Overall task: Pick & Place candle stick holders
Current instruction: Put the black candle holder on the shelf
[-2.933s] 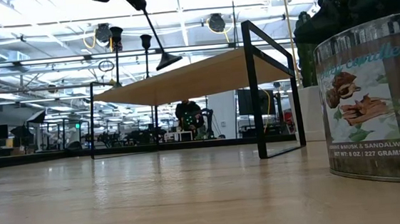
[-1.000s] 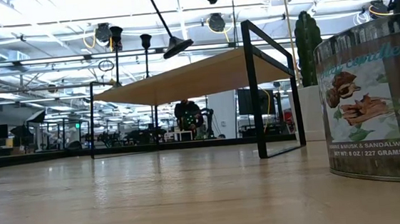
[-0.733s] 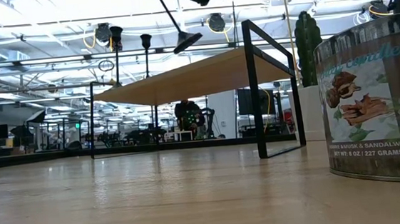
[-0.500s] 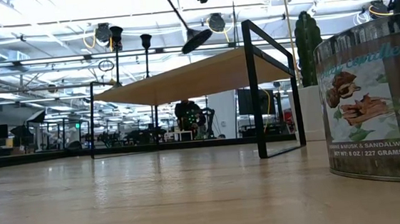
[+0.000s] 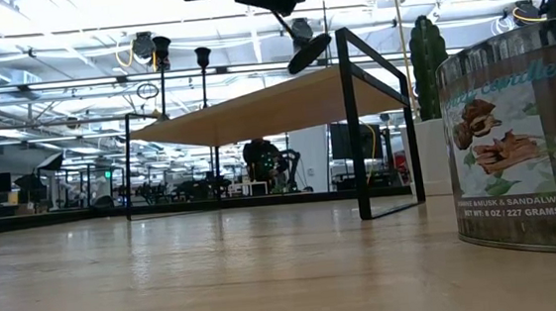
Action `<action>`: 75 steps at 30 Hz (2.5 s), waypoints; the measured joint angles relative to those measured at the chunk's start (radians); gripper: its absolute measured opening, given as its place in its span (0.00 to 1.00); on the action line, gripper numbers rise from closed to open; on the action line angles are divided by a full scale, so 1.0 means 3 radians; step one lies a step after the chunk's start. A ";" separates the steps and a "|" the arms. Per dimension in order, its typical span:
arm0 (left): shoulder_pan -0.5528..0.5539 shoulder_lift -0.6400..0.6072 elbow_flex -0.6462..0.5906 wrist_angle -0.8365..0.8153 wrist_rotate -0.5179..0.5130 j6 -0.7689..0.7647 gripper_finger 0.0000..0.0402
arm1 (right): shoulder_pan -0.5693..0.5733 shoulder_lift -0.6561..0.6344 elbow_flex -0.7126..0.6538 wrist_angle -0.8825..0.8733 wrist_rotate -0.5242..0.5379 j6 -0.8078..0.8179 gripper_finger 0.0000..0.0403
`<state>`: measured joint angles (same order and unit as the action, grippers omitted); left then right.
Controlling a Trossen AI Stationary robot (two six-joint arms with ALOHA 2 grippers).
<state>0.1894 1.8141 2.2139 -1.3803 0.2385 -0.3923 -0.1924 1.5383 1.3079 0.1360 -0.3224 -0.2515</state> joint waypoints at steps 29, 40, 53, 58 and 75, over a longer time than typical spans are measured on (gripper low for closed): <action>0.0003 -0.0041 0.0006 -0.0016 0.0064 -0.0047 0.04 | 0.0020 -0.0001 -0.0005 -0.0137 0.0000 0.0353 0.04; 0.0003 -0.0041 0.0006 0.0009 0.0065 -0.0118 0.10 | 0.0020 -0.0001 -0.0005 -0.0133 0.0014 0.0450 0.04; 0.0123 -0.0166 0.0005 0.0069 0.0091 -0.0014 0.12 | 0.0015 -0.0003 -0.0005 -0.0110 0.0024 0.0501 0.04; 0.0157 -0.0216 0.0004 0.0012 0.0099 0.0025 0.12 | 0.0014 -0.0003 -0.0005 -0.0118 0.0025 0.0535 0.04; -0.0187 -0.0553 0.0005 -0.0089 -0.0393 0.0065 0.14 | 0.0010 -0.0003 -0.0004 0.0106 0.0016 0.0689 0.04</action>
<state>0.1333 1.6482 2.2154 -1.4070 0.1207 -0.3730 -0.1895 1.5375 1.3067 0.1679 -0.3176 -0.0448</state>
